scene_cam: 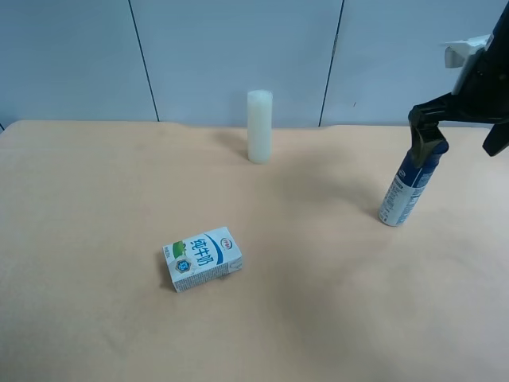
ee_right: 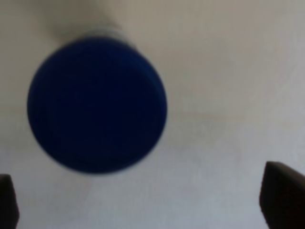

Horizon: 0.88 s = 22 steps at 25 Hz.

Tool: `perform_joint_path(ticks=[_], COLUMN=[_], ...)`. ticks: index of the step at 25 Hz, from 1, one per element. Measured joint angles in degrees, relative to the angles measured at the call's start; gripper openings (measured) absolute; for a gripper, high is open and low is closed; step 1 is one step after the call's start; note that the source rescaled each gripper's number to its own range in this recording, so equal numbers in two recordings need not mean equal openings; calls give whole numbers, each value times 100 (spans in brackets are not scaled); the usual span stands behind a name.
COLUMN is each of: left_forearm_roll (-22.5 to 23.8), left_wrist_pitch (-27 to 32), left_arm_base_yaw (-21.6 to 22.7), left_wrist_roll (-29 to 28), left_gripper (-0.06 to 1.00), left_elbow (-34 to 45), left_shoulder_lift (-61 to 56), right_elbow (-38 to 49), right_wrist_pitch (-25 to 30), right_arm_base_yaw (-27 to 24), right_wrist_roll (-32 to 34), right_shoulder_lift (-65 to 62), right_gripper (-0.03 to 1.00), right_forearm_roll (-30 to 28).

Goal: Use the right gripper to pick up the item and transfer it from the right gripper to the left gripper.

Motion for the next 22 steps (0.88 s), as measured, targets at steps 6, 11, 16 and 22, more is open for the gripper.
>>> perform_joint_path(ticks=[6, 11, 16, 22], left_forearm_roll=[0, 0, 0, 0], left_wrist_pitch=[0, 0, 0, 0], left_arm_base_yaw=[0, 0, 0, 0], left_wrist_roll=[0, 0, 0, 0], left_gripper=[100, 100, 100, 100], left_elbow=[0, 0, 0, 0], left_shoulder_lift=[0, 0, 0, 0], right_elbow=[0, 0, 0, 0], right_wrist_pitch=[-436, -683, -919, -959], right_arm_base_yaw=[0, 0, 0, 0], right_wrist_roll=[-16, -165, -232, -237], right_shoulder_lift=[200, 445, 661, 680], right_gripper=[100, 100, 100, 82], right_forearm_roll=[11, 334, 433, 453])
